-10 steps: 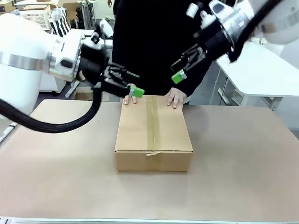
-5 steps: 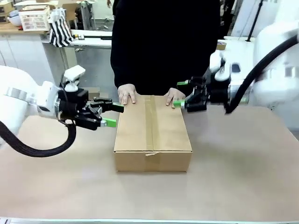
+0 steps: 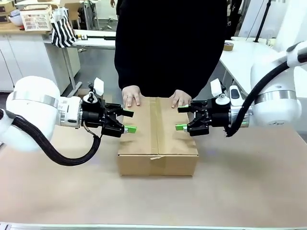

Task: Pack the gift set into the box.
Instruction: Press and hold the closed box until the human finishes sealing it.

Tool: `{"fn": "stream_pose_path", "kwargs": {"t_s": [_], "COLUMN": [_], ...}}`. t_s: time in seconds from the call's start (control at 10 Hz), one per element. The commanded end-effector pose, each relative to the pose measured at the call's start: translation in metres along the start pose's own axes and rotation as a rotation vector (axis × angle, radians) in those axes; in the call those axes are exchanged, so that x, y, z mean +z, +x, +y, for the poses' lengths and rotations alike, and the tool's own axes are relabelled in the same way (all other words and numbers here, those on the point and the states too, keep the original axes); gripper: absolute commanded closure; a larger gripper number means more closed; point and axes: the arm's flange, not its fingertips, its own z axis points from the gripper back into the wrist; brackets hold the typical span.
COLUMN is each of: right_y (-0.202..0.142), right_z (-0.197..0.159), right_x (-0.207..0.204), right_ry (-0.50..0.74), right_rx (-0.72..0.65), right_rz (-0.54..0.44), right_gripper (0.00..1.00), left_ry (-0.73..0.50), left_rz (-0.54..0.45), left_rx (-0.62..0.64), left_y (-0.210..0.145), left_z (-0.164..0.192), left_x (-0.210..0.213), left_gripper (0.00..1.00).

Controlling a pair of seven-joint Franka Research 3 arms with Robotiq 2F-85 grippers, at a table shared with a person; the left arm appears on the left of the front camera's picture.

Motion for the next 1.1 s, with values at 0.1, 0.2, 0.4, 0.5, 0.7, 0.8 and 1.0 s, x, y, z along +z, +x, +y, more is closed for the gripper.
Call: {"fn": "stream_pose_path", "kwargs": {"t_s": [0.1, 0.2, 0.4, 0.5, 0.7, 0.8, 1.0], "right_y": [-0.008, -0.012, -0.022, -0.030, -0.037, -0.039, -0.027], "right_z": [-0.011, -0.013, -0.015, -0.019, -0.020, -0.022, -0.013], "right_x": [-0.026, -0.028, -0.030, -0.030, -0.029, -0.028, -0.032], "right_ry": [0.127, 0.112, 0.141, 0.135, 0.200, 0.184, 0.153], "right_rx": [-0.030, -0.031, -0.058, -0.085, -0.102, -0.121, -0.085], "right_rz": [0.077, 0.088, 0.098, 0.114, 0.134, 0.165, 0.085], "right_gripper": [0.00, 0.00, 0.00, 0.00, 0.00, 0.00, 0.00], "left_ry": [-0.070, -0.103, -0.138, -0.139, -0.124, -0.129, -0.130], "left_rz": [0.037, 0.025, 0.017, 0.021, 0.017, 0.055, 0.017], "left_rx": [-0.106, -0.122, -0.078, -0.041, 0.005, 0.046, -0.020], "left_y": [-0.009, -0.011, -0.019, -0.029, -0.038, -0.041, -0.033], "left_z": [0.013, 0.014, 0.018, 0.018, 0.016, 0.018, 0.014], "left_x": [-0.023, -0.024, -0.023, -0.023, -0.024, -0.025, -0.026], "left_gripper": [0.00, 0.00, 0.00, 0.00, 0.00, 0.00, 0.00]}}
